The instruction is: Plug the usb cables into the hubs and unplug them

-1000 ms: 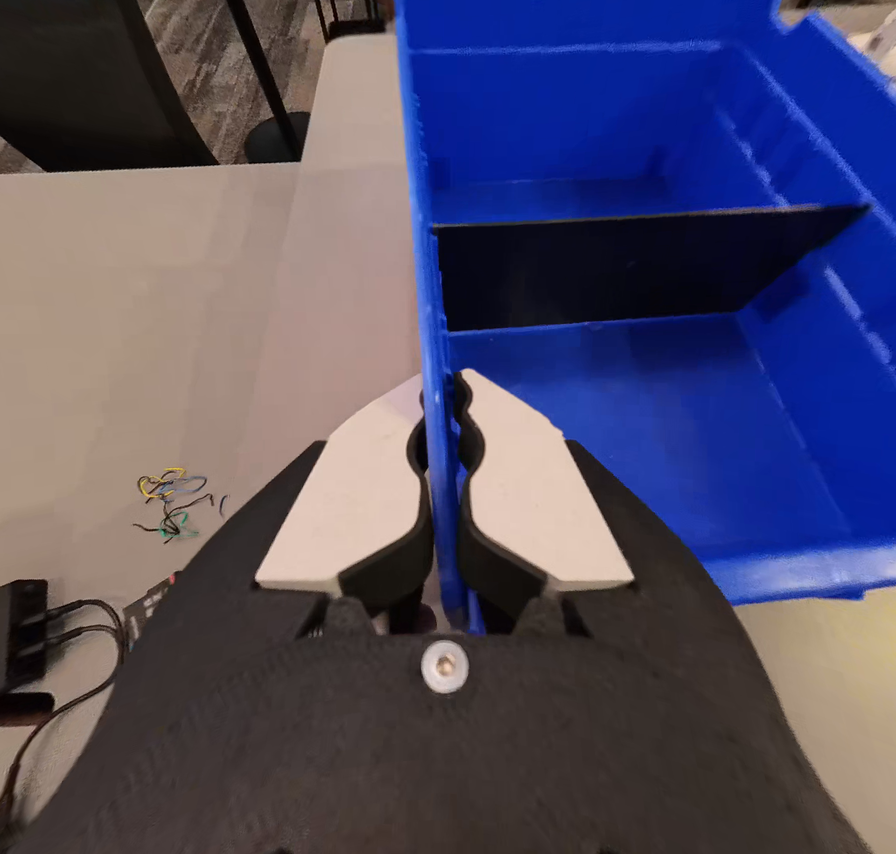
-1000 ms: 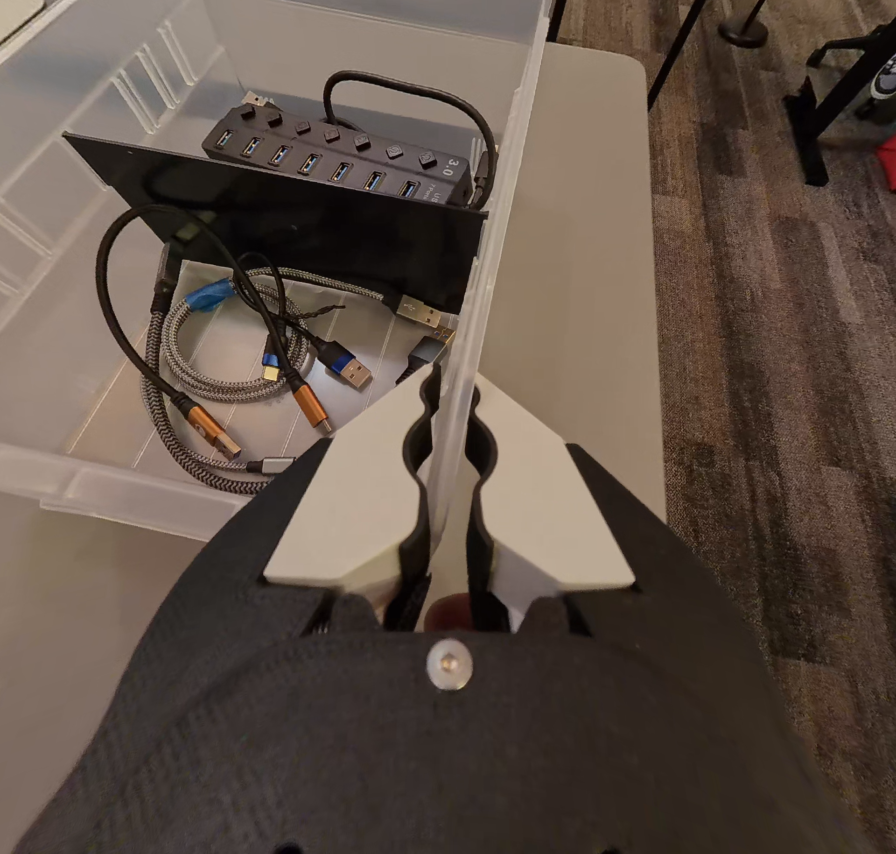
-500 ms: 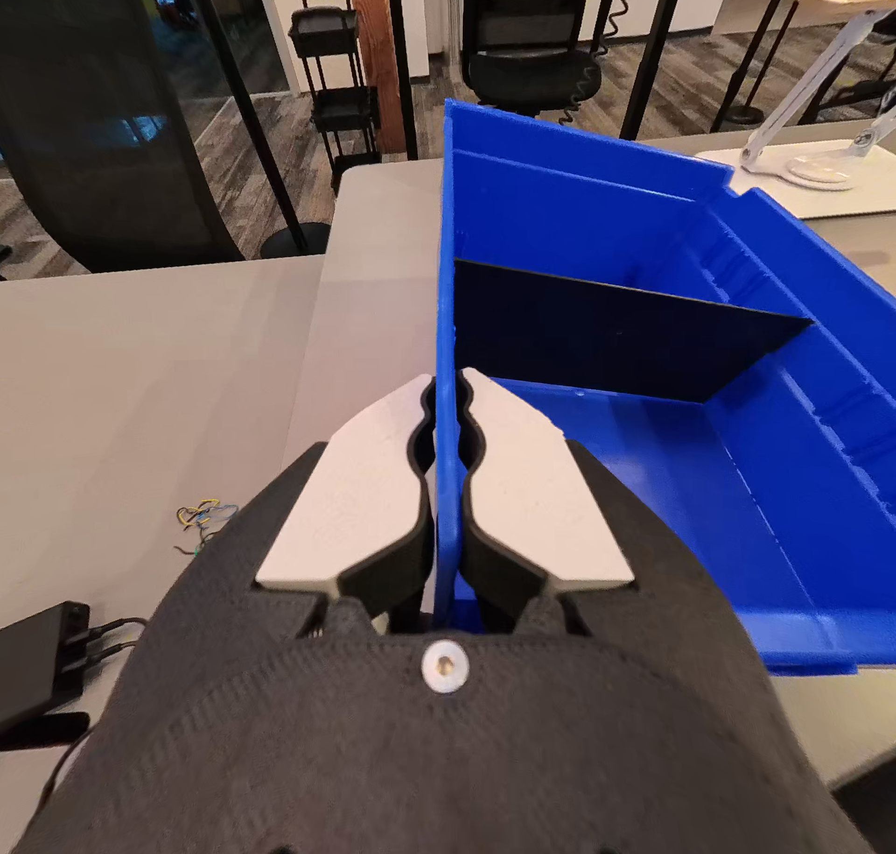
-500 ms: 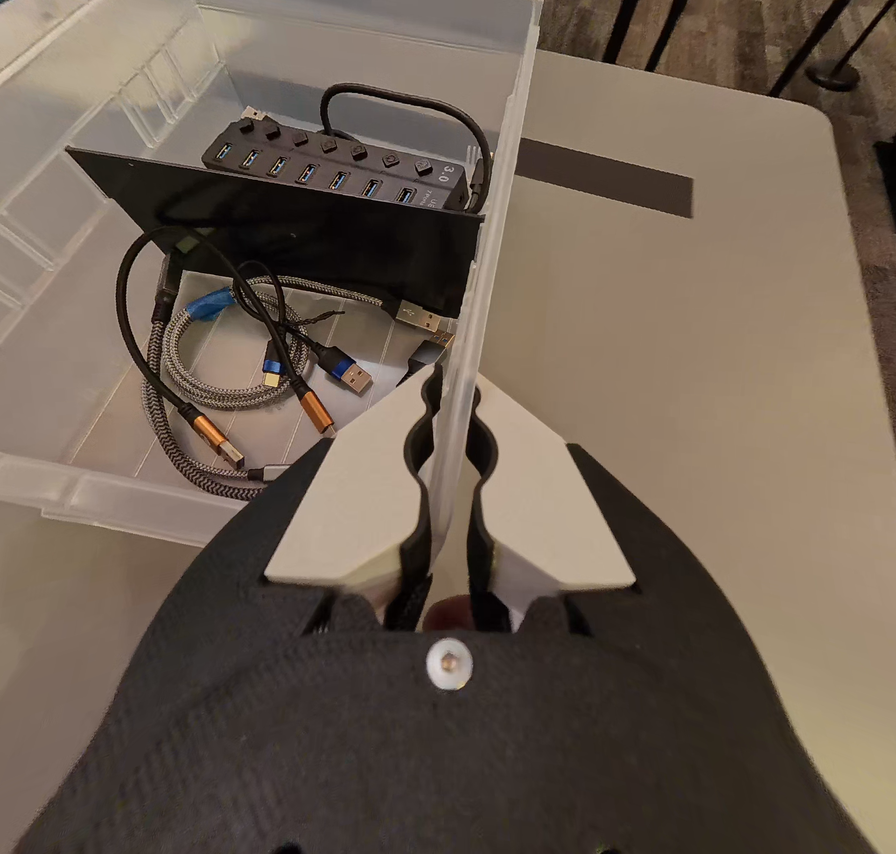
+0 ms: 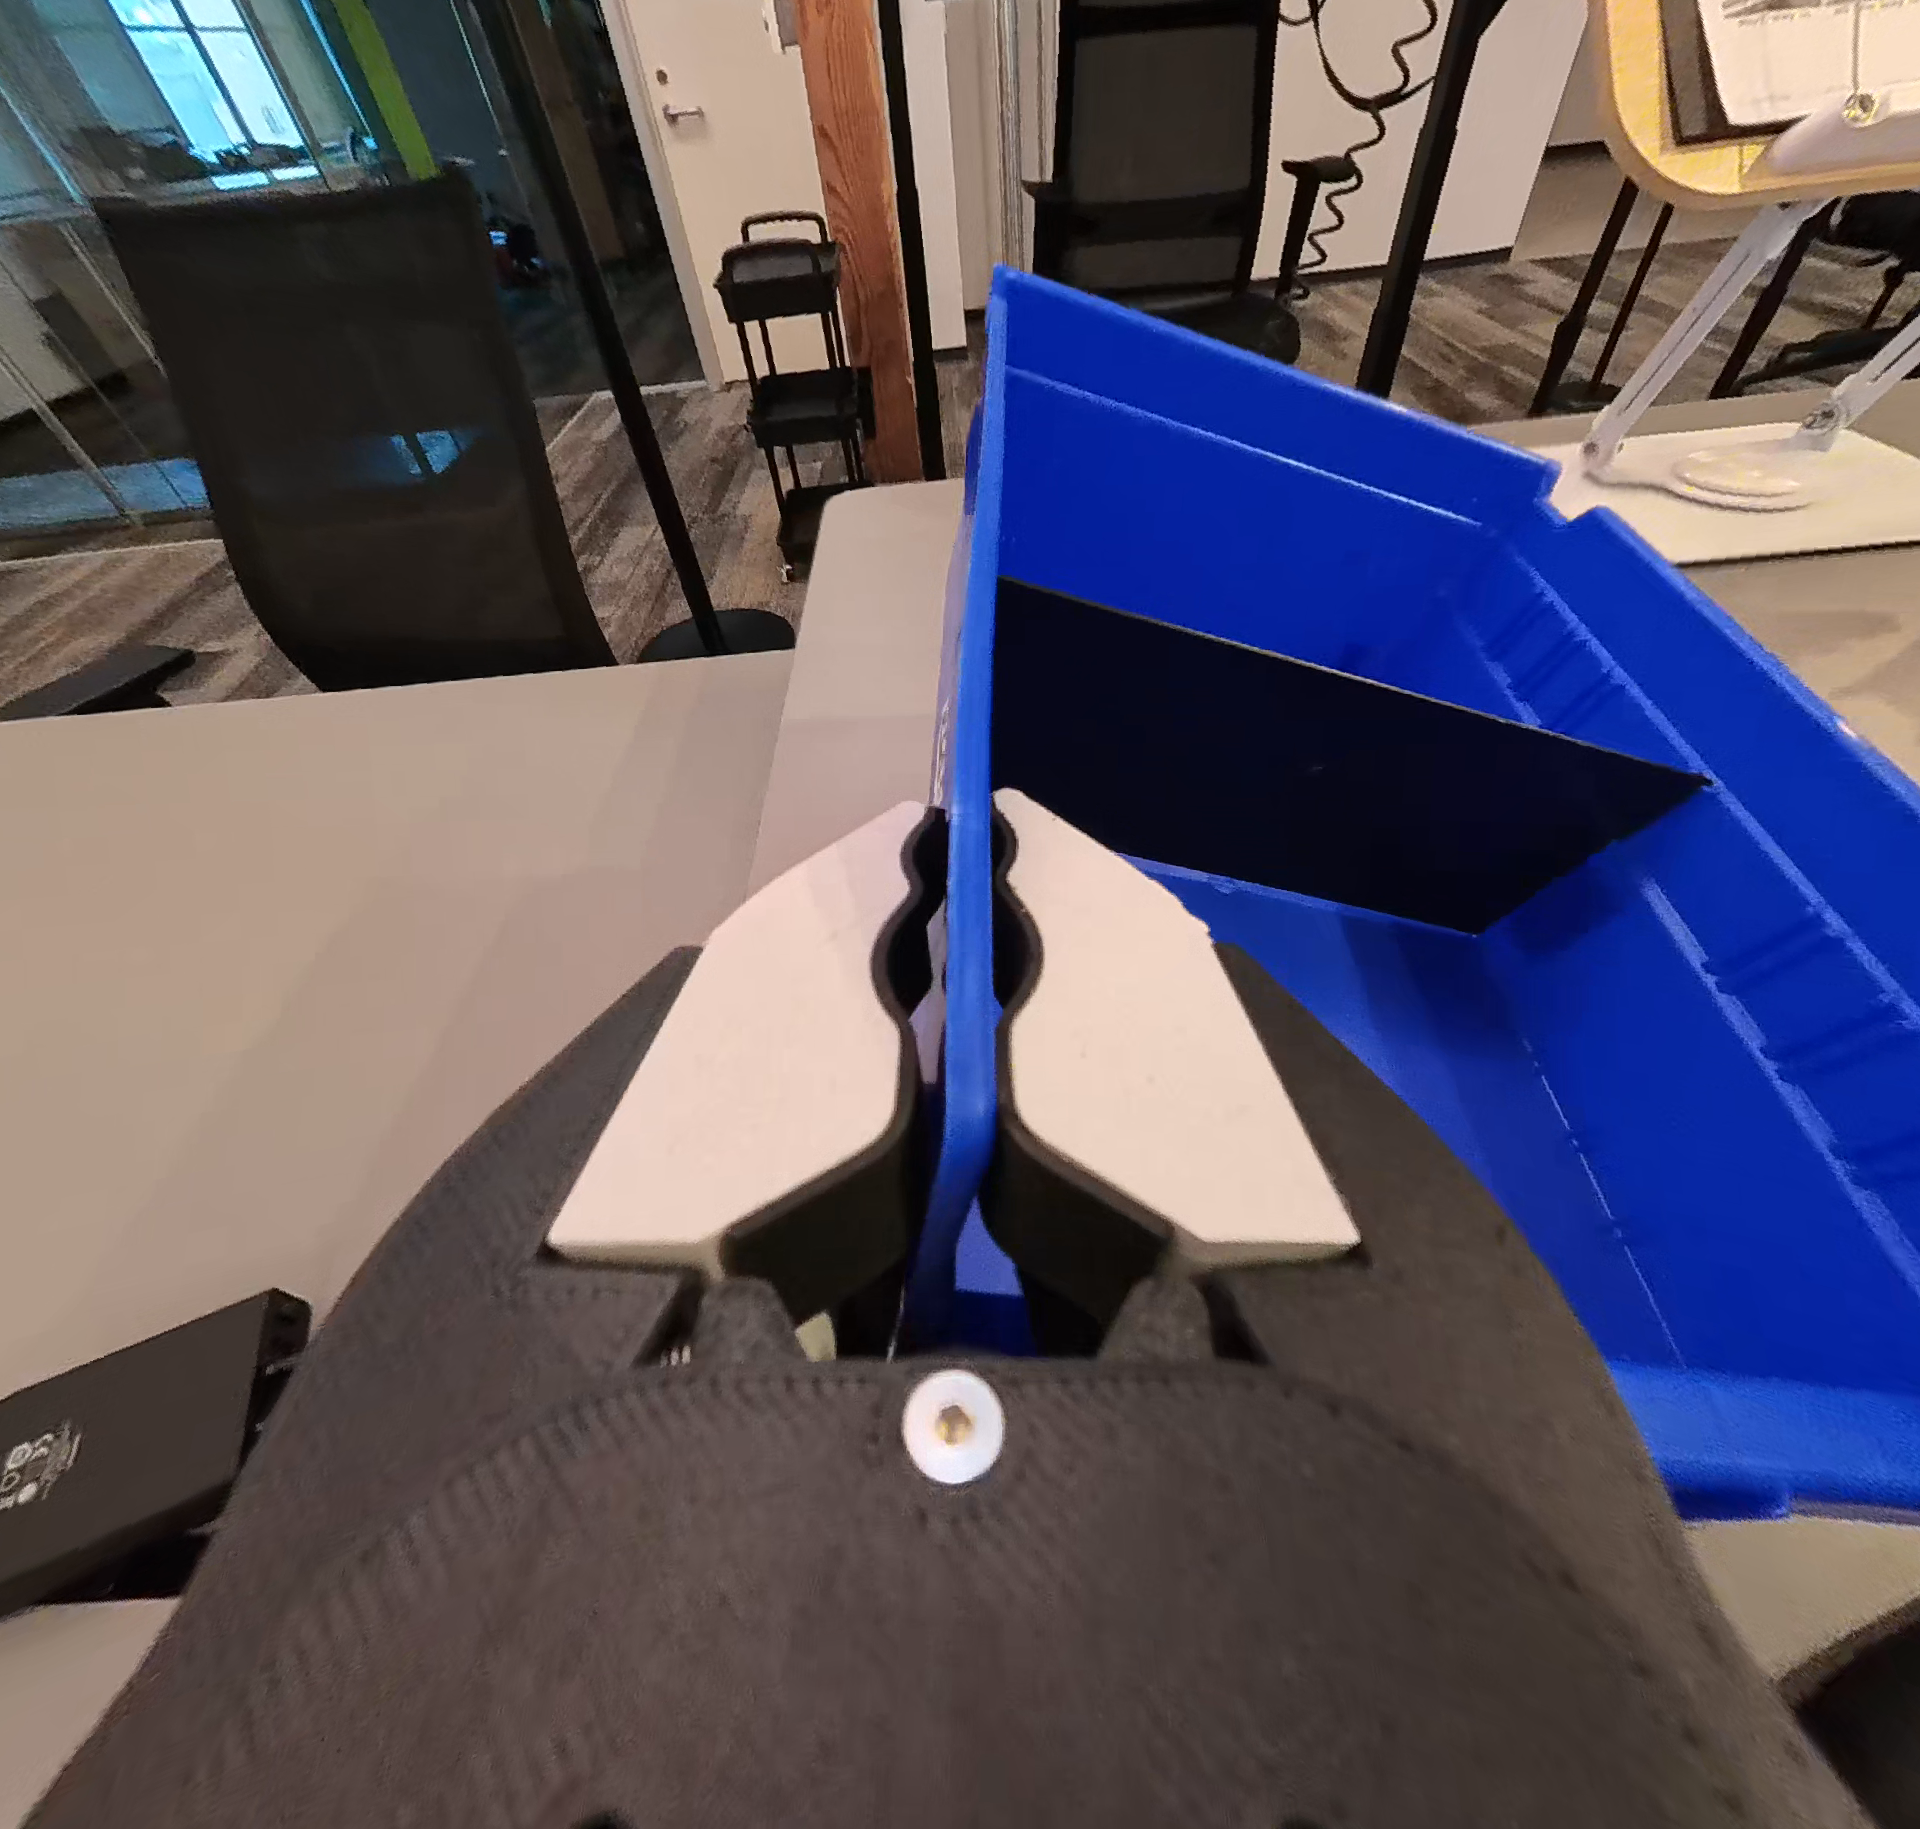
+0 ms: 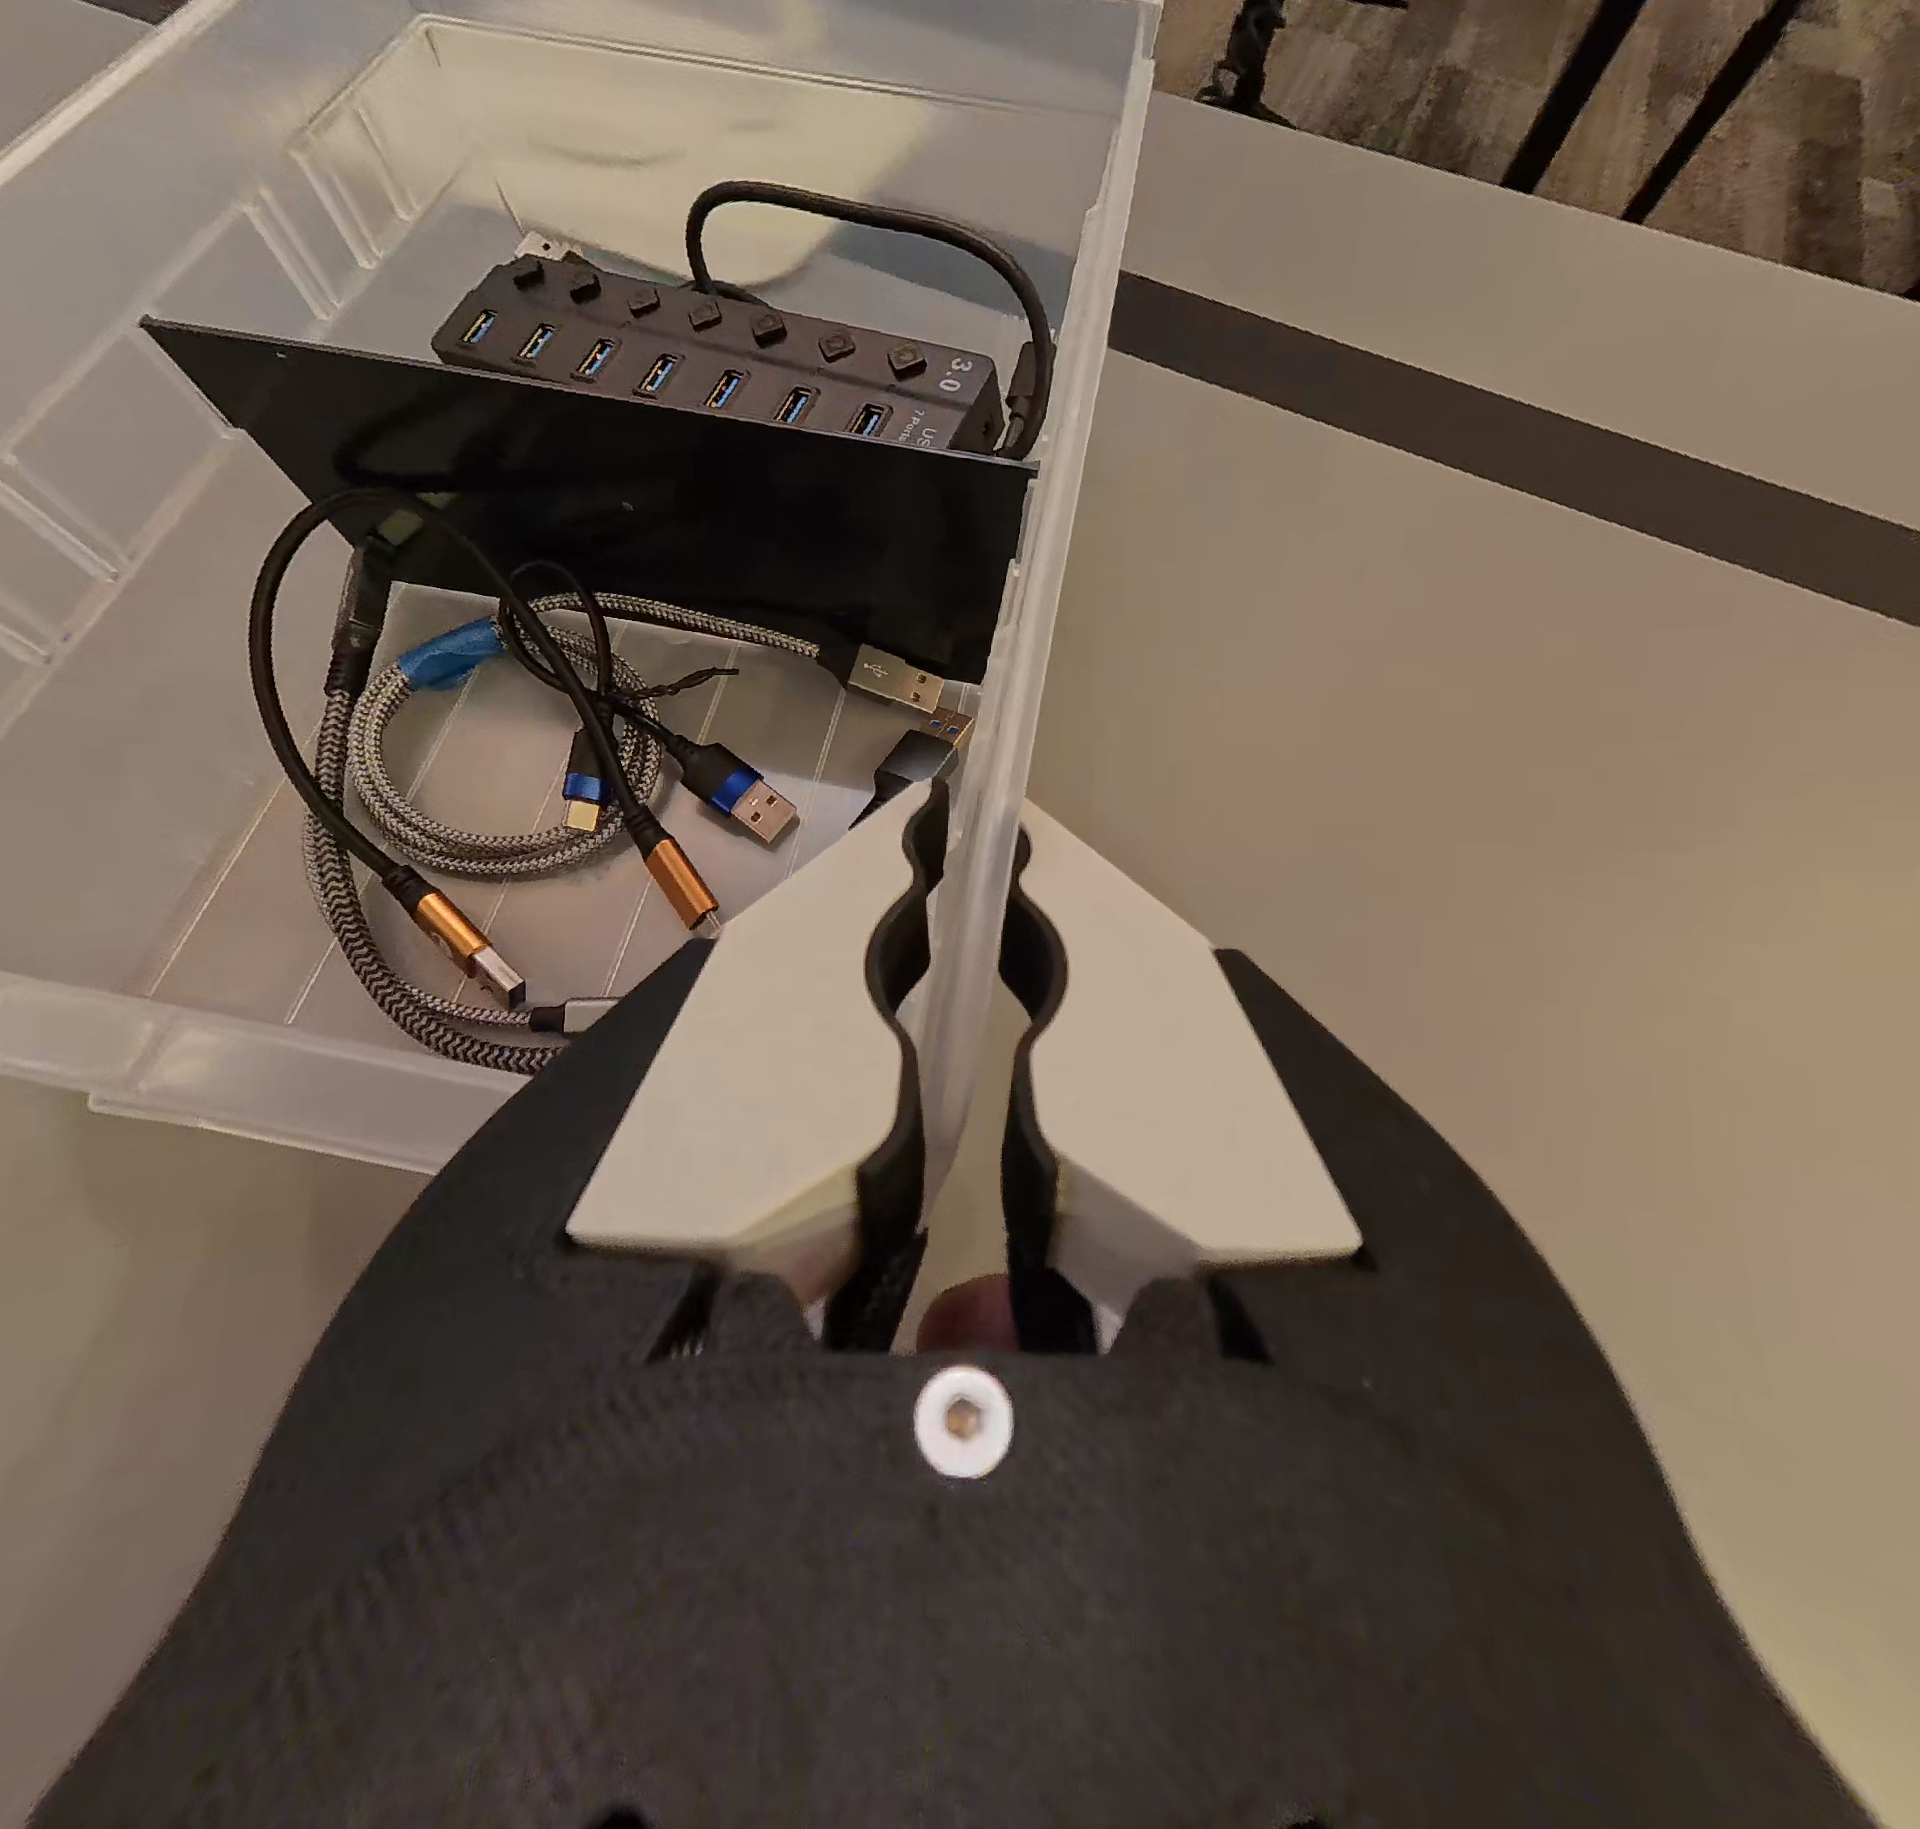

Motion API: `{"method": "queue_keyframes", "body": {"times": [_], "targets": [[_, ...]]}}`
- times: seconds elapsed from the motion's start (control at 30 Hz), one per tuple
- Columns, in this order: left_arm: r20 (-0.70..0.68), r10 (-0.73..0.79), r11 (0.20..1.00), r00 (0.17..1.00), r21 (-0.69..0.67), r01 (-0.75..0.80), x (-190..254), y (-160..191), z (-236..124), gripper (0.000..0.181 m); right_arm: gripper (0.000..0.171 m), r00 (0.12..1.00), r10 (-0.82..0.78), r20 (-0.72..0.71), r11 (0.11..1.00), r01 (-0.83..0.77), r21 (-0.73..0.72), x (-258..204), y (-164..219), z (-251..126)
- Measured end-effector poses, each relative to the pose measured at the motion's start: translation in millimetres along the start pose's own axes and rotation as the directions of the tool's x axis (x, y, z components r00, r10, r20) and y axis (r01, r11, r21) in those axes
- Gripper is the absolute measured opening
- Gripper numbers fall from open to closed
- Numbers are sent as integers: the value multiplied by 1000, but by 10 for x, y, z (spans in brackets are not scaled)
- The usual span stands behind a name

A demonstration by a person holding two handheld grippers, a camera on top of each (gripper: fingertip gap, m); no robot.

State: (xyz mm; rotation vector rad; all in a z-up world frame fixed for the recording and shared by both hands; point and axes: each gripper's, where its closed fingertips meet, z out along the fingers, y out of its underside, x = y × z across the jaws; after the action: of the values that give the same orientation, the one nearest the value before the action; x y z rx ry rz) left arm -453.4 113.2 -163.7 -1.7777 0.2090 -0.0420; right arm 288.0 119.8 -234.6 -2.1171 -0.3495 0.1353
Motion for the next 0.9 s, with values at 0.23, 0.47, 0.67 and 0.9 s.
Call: {"method": "queue_keyframes", "body": {"times": [0.23,0.47,0.67,0.9], "targets": [[1,-17,997,1000,80,17,-65,-126,-71,6,11,995,-47,89,999,45,18,-633,-170,206],[-20,-56,986,998,153,59,-88,-296,-156,6,31,979,-116,165,993,119,-4,-1304,-331,449],[-8,-72,980,997,184,72,-200,-360,-242,6,56,957,-164,237,985,174,-21,-1873,-405,569],[-5,-105,966,994,235,103,-333,-508,-370,6,72,938,-165,303,986,166,23,-2526,-548,742]]}}
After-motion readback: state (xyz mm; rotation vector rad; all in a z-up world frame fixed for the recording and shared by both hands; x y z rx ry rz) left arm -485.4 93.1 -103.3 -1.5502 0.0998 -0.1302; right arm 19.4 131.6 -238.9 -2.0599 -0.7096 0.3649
